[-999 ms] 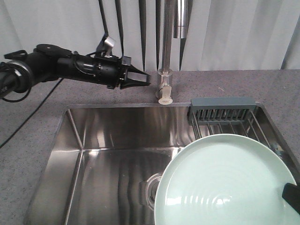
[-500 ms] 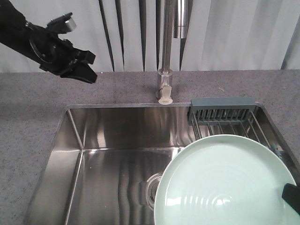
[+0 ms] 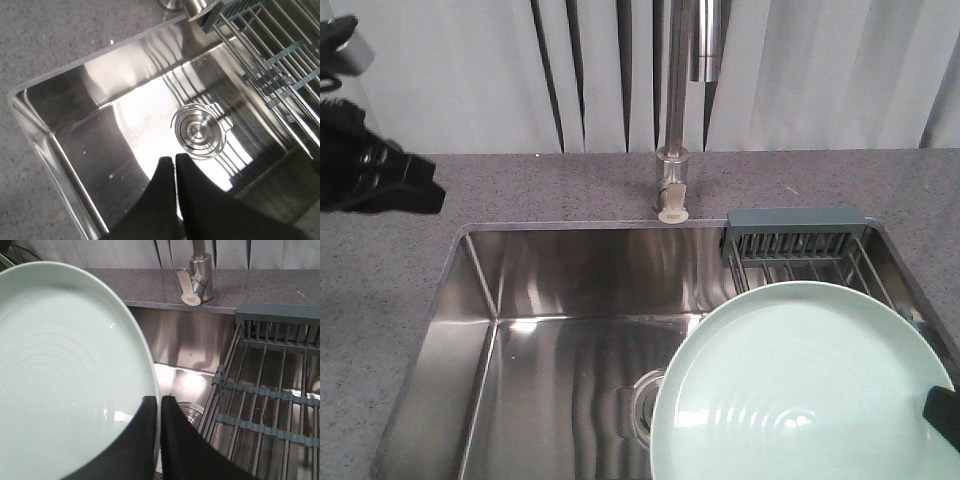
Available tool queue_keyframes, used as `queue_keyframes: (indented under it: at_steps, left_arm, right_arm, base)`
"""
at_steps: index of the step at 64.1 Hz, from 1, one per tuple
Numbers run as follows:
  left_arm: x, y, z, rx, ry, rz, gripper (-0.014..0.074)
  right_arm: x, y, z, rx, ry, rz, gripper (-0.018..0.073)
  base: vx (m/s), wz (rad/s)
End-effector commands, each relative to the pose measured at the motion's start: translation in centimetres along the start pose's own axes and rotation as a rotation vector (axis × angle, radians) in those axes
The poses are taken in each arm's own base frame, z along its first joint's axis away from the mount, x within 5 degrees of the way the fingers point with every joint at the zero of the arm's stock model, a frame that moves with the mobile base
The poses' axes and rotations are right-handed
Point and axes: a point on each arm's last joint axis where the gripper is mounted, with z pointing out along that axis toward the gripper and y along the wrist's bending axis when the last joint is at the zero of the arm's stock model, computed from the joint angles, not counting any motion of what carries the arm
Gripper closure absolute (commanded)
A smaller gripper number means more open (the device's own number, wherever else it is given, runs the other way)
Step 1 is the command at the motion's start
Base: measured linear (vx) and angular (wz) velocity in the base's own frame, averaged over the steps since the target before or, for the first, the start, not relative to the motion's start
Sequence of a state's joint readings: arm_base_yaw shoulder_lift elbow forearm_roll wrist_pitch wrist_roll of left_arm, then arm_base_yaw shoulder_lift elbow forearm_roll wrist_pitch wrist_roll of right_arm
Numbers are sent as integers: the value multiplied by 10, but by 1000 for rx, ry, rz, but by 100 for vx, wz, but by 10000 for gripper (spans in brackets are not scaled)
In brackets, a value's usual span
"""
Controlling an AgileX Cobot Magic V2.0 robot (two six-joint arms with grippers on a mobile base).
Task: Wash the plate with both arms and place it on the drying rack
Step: 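Withdraw the left gripper away from the faucet, then move the plate in the right gripper under the faucet stream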
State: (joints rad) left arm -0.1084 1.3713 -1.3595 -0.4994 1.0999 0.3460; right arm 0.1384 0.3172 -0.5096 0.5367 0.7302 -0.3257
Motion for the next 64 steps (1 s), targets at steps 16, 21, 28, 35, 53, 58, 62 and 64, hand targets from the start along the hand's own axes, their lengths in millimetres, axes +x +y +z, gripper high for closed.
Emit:
queue_keyframes:
  at_steps: [16,21,28,35,53,58,62,64]
  left_arm:
    - [89,-6,-5,-69,-209,-94,603]
    - [108,-5,0,-62,-227,-136,603]
    - [123,-6,1,-66,-262,-158,603]
    - [132,-6,0,-78,-279,-158,603]
    - [135,-6,-1,-82,-293,-156,603]
    - [135,-6,-1,-82,-293,-156,603]
    - [135,-6,-1,-82,-293,-156,603]
    - [135,-6,-1,-82,-293,-156,603]
  right_arm:
    - [-14,1,-3,9,-92,15,561]
    - [-14,1,-3,8,-90,22,561]
    - [-15,-1,1,13,-78,66,561]
    - [-23,-7,18,22,1,92,561]
    - [-86,-11,81,-108,164,31,561]
    - [-100,-15,105,-142,206,41,561]
    - [-103,-21,127,-153,263,62,561]
    - [-92,-11,222,-167,390,31,561]
  base:
    - [0,0]
    - [0,0]
    - [0,0]
    - [0,0]
    - [0,0]
    - [0,0]
    - [0,0]
    - [0,0]
